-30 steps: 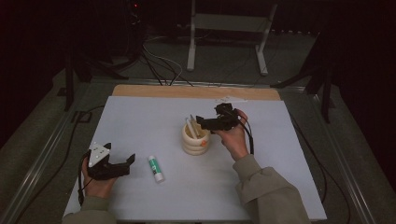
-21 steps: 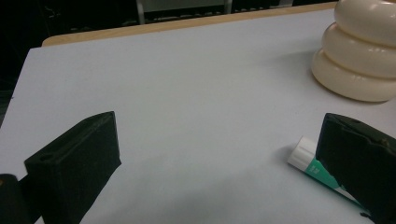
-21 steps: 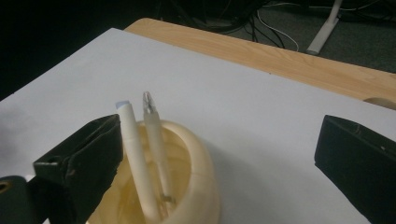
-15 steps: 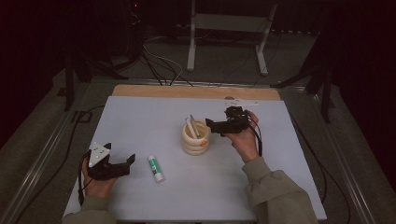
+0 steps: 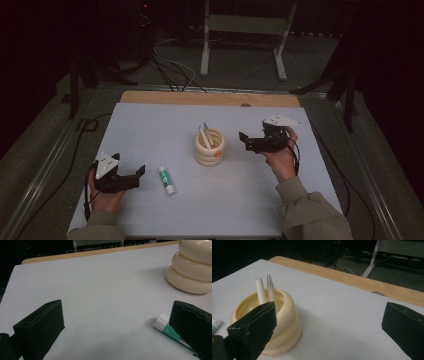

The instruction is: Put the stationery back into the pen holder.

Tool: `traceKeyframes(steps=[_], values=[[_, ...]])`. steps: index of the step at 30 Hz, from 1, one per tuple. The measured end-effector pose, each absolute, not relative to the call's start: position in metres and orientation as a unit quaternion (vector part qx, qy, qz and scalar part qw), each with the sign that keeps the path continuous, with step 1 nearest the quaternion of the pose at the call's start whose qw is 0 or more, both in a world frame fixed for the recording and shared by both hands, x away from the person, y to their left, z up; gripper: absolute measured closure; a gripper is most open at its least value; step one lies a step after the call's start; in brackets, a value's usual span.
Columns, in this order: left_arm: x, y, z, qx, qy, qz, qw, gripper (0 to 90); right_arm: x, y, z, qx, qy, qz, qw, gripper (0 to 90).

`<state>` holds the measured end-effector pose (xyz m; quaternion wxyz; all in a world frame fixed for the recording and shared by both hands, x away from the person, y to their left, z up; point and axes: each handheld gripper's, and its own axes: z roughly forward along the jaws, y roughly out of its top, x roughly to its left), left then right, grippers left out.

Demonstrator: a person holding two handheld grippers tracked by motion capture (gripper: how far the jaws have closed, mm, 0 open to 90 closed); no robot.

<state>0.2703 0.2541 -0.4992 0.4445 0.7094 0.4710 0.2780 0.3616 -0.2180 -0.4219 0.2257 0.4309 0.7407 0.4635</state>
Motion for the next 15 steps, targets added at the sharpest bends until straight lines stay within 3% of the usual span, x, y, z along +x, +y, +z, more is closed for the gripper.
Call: traceKeyframes(steps=[15], values=[[0.269, 0.255, -0.499, 0.707, 0.473, 0.278, 0.445, 0.4, 0.323, -0.251, -0.422, 0.416, 0.726, 0.487, 0.249, 0.4]])
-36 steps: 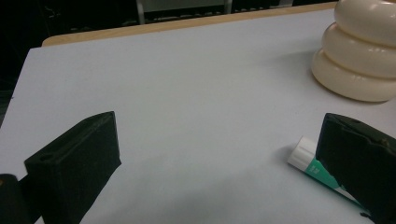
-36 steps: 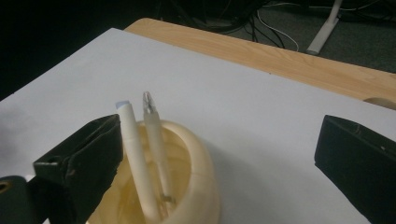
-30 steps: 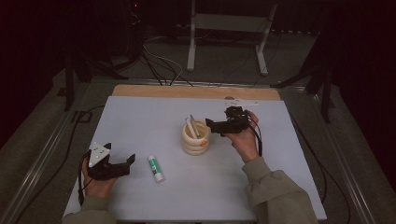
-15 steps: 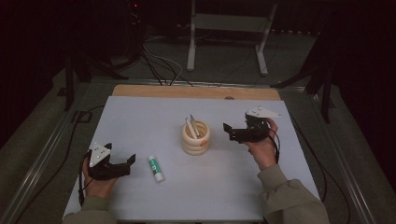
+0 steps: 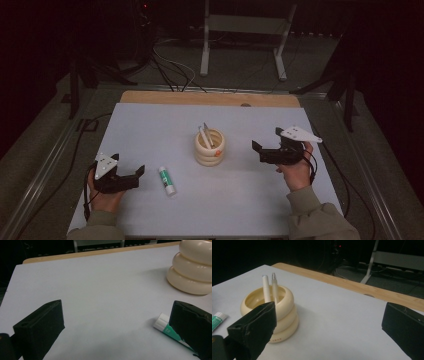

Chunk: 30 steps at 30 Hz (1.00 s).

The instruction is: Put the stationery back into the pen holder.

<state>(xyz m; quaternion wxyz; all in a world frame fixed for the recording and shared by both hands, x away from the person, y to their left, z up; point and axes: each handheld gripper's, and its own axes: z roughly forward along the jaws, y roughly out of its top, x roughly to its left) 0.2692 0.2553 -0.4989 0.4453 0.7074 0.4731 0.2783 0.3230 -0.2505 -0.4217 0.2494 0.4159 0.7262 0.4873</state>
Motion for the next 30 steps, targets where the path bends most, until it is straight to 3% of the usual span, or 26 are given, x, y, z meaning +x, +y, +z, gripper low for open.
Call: traceKeyframes(steps=[10, 17, 30], values=[[0.268, 0.256, -0.499, 0.704, 0.476, 0.281, 0.446, 0.4, 0.299, -0.282, -0.445, 0.423, 0.718, 0.48, 0.273, 1.6], [0.268, 0.257, -0.499, 0.703, 0.479, 0.282, 0.444, 0.4, 0.287, -0.3, -0.466, 0.436, 0.711, 0.485, 0.263, 1.5], [0.267, 0.257, -0.498, 0.692, 0.5, 0.281, 0.438, 0.4, 0.282, -0.299, -0.476, 0.438, 0.697, 0.503, 0.263, 1.6]])
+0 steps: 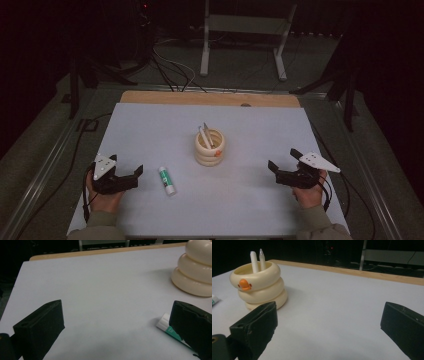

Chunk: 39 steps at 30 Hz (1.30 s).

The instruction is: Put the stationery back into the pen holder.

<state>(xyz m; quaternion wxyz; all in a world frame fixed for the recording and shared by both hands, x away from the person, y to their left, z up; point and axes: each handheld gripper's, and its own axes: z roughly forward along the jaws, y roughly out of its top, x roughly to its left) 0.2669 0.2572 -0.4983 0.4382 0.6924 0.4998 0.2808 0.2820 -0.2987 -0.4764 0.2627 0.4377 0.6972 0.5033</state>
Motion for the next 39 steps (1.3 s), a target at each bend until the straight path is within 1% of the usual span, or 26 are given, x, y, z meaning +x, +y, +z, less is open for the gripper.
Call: traceKeyframes(steps=[5, 9, 15, 22, 27, 39], values=[[0.268, 0.257, -0.492, 0.687, 0.514, 0.281, 0.43, 0.4, 0.282, -0.3, -0.477, 0.446, 0.691, 0.503, 0.264, 1.6], [0.267, 0.252, -0.483, 0.694, 0.514, 0.28, 0.418, 0.4, 0.282, -0.3, -0.477, 0.447, 0.692, 0.5, 0.268, 1.6], [0.266, 0.244, -0.474, 0.703, 0.517, 0.271, 0.406, 0.4, 0.282, -0.295, -0.477, 0.449, 0.687, 0.508, 0.26, 1.6], [0.268, 0.239, -0.46, 0.704, 0.52, 0.264, 0.406, 0.4, 0.283, -0.296, -0.478, 0.455, 0.682, 0.511, 0.258, 1.6], [0.272, 0.224, -0.449, 0.717, 0.515, 0.259, 0.393, 0.4, 0.281, -0.298, -0.478, 0.464, 0.676, 0.51, 0.261, 1.6], [0.276, 0.196, -0.444, 0.735, 0.507, 0.235, 0.383, 0.4, 0.282, -0.298, -0.481, 0.469, 0.677, 0.502, 0.263, 1.6]])
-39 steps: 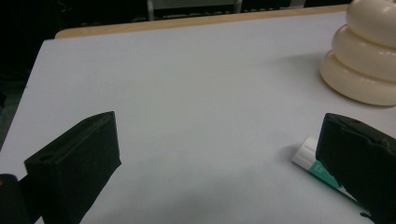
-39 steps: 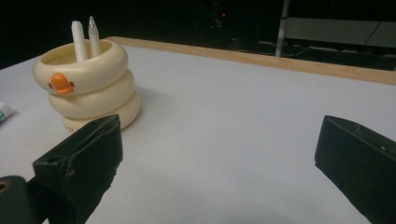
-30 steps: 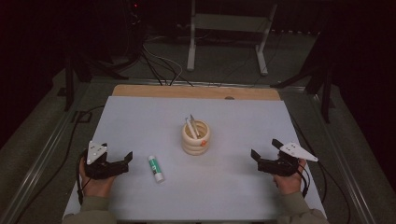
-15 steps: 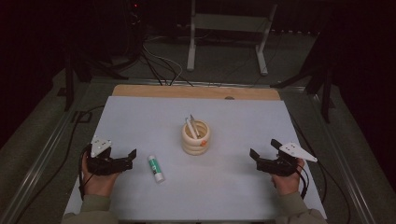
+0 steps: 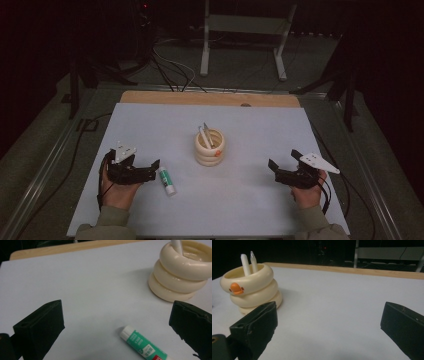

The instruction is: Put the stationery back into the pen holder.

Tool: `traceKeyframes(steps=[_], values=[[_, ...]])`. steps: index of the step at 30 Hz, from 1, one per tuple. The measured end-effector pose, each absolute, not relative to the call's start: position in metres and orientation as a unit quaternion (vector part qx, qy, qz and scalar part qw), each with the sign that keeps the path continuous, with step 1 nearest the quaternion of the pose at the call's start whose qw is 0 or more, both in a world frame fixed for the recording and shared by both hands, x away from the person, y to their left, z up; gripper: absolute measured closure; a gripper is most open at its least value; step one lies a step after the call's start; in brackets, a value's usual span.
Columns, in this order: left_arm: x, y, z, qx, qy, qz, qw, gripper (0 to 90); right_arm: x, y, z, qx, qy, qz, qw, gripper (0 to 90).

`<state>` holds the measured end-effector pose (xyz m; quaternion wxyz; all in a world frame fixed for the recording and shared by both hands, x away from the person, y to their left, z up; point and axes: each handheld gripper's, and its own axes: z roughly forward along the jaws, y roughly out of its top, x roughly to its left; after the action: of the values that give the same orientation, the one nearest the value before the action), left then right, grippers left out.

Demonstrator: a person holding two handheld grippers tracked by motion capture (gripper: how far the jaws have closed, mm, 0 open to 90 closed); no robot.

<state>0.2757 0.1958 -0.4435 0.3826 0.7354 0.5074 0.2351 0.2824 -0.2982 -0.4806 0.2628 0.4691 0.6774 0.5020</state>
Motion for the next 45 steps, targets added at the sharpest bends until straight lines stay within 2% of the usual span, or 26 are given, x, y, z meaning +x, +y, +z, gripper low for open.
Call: traceKeyframes(steps=[15, 45], values=[[0.279, 0.169, -0.454, 0.761, 0.499, 0.205, 0.362, 0.4, 0.283, -0.297, -0.483, 0.467, 0.68, 0.501, 0.262, 1.6], [0.274, 0.154, -0.491, 0.781, 0.516, 0.159, 0.315, 0.3, 0.282, -0.298, -0.484, 0.465, 0.684, 0.495, 0.265, 1.6]])
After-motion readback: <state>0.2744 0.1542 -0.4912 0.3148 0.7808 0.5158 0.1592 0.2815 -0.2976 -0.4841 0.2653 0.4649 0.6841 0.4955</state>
